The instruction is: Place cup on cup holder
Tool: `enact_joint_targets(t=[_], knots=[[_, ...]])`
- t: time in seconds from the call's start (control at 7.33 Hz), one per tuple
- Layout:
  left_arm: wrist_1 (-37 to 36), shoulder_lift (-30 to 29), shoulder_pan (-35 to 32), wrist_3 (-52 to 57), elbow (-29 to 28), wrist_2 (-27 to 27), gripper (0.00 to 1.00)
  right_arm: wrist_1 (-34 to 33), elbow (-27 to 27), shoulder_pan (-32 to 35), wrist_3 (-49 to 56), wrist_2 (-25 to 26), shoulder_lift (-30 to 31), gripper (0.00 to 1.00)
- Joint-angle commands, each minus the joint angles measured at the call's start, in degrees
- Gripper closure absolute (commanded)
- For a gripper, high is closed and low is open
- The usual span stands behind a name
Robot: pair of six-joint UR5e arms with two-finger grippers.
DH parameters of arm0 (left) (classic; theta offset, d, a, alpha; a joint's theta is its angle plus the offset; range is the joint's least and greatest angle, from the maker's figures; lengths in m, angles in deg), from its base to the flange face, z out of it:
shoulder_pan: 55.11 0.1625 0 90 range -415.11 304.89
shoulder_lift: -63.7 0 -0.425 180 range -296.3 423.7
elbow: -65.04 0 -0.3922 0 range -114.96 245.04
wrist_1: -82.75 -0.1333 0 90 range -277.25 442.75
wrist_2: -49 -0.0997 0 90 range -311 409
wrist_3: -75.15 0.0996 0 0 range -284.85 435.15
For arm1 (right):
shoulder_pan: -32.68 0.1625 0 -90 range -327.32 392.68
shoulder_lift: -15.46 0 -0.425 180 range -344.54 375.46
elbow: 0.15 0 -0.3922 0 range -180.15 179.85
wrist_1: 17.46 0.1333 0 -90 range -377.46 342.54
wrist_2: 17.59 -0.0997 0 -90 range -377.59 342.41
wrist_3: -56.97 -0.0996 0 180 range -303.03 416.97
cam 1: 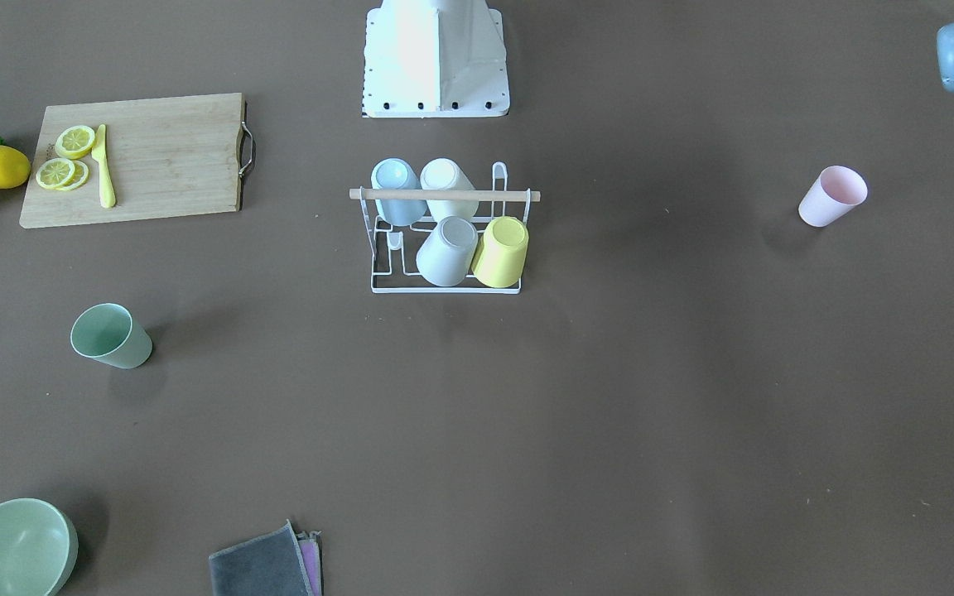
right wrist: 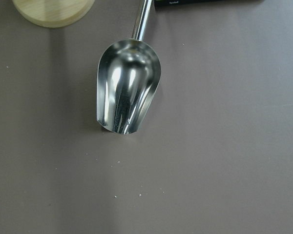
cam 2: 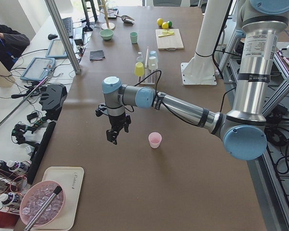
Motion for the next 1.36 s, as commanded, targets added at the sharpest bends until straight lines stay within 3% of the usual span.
enact_joint_targets(t=[0.0,0.41,0.68,0.95,1.23], knots=[[-8.5,-4.2,6.0,3.3,0.4,-8.6,0.02,-0.2,2.4,-3.2,-0.1,0.1,-0.2,0.00],[-22.0,-9.5,13.6,9.0,0.5,-17.4,0.02,-0.3,5.1,-12.3,-0.7,0.5,-2.4,0.00],[-24.7,-9.3,20.0,9.3,0.3,-22.8,0.02,-0.4,6.0,-16.3,-0.7,0.2,-5.6,0.00],[-28.9,-9.9,27.2,16.8,0.5,-26.8,0.02,-1.0,5.1,-21.4,-1.5,0.1,-9.0,0.06],[-29.2,-9.7,32.2,17.9,0.1,-31.5,0.02,-3.2,3.6,-25.1,-7.4,0.0,-13.8,0.06]])
